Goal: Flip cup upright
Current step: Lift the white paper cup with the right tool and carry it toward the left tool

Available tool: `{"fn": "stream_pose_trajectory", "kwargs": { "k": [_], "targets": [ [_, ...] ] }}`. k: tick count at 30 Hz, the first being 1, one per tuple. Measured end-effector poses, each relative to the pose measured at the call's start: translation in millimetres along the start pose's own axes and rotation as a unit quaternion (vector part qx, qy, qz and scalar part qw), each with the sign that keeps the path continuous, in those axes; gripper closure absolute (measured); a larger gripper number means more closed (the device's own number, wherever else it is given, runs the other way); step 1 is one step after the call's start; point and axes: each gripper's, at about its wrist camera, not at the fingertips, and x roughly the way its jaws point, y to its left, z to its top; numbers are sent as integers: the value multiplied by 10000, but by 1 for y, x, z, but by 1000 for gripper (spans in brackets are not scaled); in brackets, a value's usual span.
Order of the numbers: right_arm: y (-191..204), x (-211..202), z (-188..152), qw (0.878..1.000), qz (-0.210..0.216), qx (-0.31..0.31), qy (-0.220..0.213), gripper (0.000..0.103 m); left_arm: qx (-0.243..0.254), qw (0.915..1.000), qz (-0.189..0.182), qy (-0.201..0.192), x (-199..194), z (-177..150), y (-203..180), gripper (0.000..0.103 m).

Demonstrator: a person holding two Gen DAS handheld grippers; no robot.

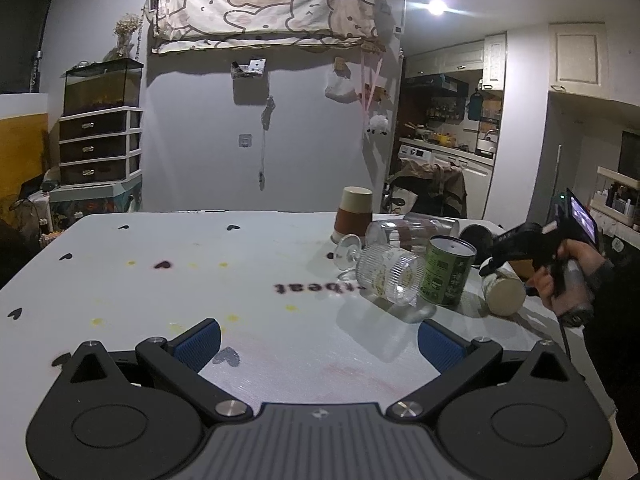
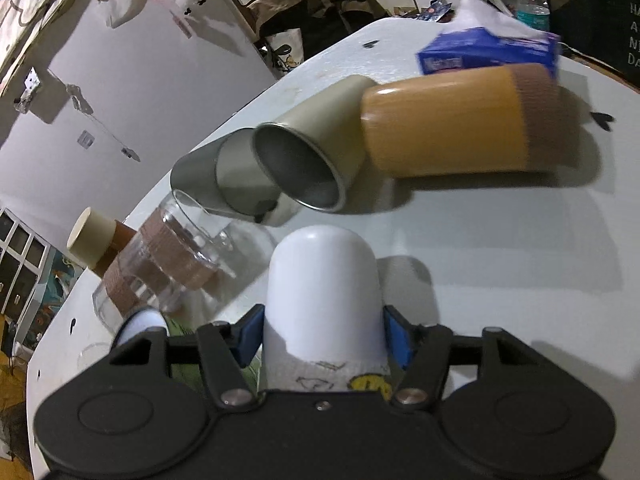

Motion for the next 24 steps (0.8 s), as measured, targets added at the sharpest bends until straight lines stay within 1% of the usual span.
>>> {"fn": "stream_pose_trajectory", "kwargs": {
  "k": [5, 8, 12, 14, 18, 24],
  "targets": [
    [-15, -25, -25, 9998, 115, -165, 78, 40, -4, 9999, -107, -23, -6, -5, -5, 0],
    [-17, -39, -46, 9987, 292, -377, 153, 40, -29, 9999, -110, -34, -11, -8, -4, 0],
    [-11, -55, -76, 9953, 564, -743, 252, 40, -88, 9999, -67, -26, -18, -12, -4, 0],
    [-3, -60, -92, 9925, 714, -929, 361, 40, -108, 9999, -38, -82, -24, -13, -3, 0],
    [21, -68, -121, 9823, 1097, -1357, 684, 40, -203, 9996, 50, -176, -35, -14, 2, 0],
    [62, -78, -168, 9605, 1495, -2156, 929, 40, -315, 9993, 124, -175, -42, -19, 10, 0]
  ]
}}
